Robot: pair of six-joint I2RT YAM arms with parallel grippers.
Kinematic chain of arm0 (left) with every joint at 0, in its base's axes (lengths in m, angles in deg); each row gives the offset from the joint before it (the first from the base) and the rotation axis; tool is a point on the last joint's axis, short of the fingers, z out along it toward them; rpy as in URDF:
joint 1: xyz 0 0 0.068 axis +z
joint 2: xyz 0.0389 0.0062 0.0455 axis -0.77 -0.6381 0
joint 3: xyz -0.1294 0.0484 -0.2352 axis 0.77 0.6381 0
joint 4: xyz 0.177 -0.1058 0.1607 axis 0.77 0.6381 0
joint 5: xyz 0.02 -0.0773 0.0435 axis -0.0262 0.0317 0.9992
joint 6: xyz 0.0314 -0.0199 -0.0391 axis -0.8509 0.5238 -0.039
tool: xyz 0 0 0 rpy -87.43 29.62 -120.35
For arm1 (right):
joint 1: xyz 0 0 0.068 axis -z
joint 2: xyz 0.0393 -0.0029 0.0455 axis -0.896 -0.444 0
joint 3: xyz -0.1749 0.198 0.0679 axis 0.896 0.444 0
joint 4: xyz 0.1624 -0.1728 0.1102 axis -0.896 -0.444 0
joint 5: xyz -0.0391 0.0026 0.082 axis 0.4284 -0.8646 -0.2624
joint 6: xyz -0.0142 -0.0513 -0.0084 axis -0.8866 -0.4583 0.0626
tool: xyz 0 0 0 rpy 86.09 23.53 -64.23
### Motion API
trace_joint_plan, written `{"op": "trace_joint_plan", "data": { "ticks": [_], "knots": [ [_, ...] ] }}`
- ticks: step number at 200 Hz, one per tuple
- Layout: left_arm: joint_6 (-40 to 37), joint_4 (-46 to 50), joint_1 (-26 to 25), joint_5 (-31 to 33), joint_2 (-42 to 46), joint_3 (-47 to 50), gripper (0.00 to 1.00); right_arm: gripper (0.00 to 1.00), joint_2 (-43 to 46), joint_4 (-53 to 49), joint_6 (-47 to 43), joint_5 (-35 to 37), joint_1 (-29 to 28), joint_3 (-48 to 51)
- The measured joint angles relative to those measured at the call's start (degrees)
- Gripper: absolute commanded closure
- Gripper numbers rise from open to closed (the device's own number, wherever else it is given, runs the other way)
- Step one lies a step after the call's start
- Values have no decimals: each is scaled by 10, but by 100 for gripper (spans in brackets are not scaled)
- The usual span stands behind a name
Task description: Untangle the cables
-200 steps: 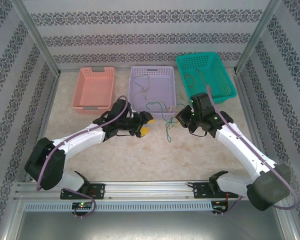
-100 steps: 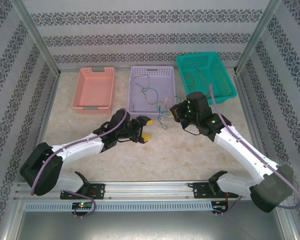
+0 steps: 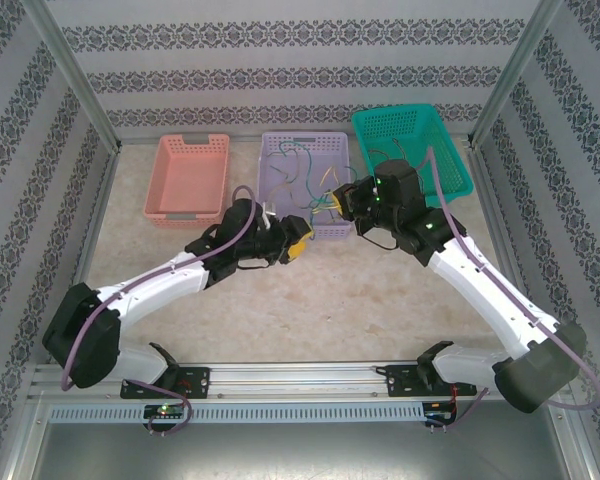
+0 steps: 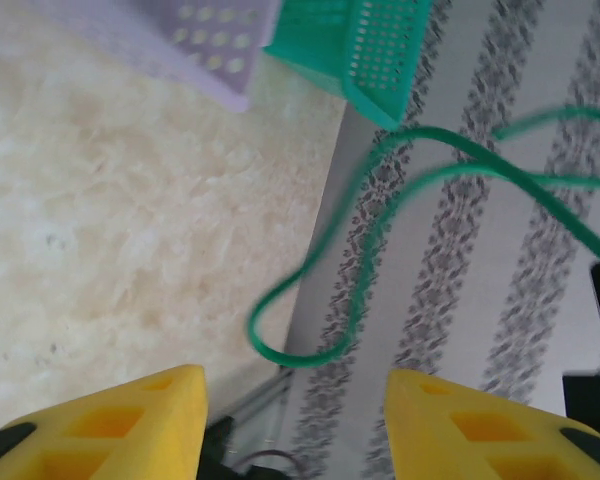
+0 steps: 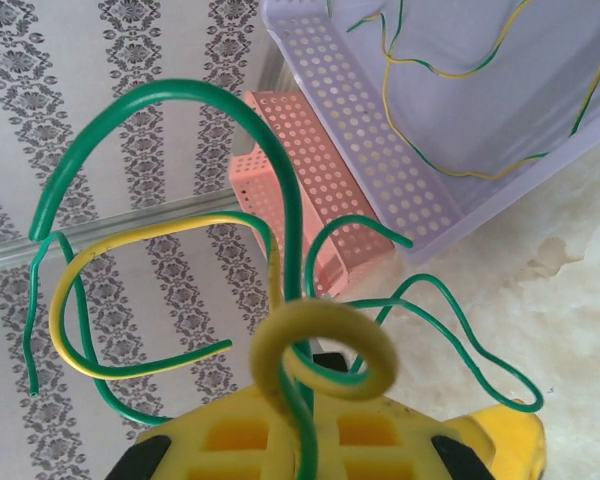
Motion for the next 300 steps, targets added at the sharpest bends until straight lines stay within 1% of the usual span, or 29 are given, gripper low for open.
{"op": "trace_joint_plan", "data": {
  "ticks": [17,27,55,85,110,124,159,178,194,200,212,230,249,259,269,300],
  "knots": [
    [-84,18,0,4,15,-16,35,100,-2,-5,14,0,-1,-5],
    [-123,27,0,9,24,-19,32,100,-5,-6,19,0,-1,-7],
    [-214,60,0,12,23,-31,31,100,-15,-14,34,0,-7,-21],
    [-272,74,0,12,5,-46,30,100,-16,-17,54,-3,-9,-25],
    [-298,75,0,11,-7,-55,30,100,-17,-17,69,-5,-9,-25],
    [-306,75,0,11,-14,-63,32,100,-17,-16,77,-7,-13,-25],
    [-320,75,-1,10,-40,-87,40,100,-17,-12,93,-11,-19,-26],
    [-323,75,-1,10,-50,-90,48,100,-17,-10,104,-11,-19,-26],
    [-327,75,-1,9,-56,-91,62,100,-17,-8,108,-11,-19,-26],
    [-329,75,-1,9,-58,-91,71,100,-17,-8,110,-11,-19,-26],
    [-332,75,-1,9,-61,-92,83,100,-17,-8,113,-10,-19,-26],
    [-332,75,-1,10,-61,-94,88,100,-17,-8,114,-10,-18,-26],
    [-335,78,-1,10,-61,-94,96,100,-14,-11,108,-10,-8,-26],
    [-339,86,-1,9,-58,-94,99,100,-9,-14,101,-12,10,-25],
    [-345,99,-1,9,-52,-94,100,100,0,-17,92,-14,36,-24],
    [-367,132,-1,-13,-17,-83,100,100,37,-36,51,-27,153,-20]
  ]
}}
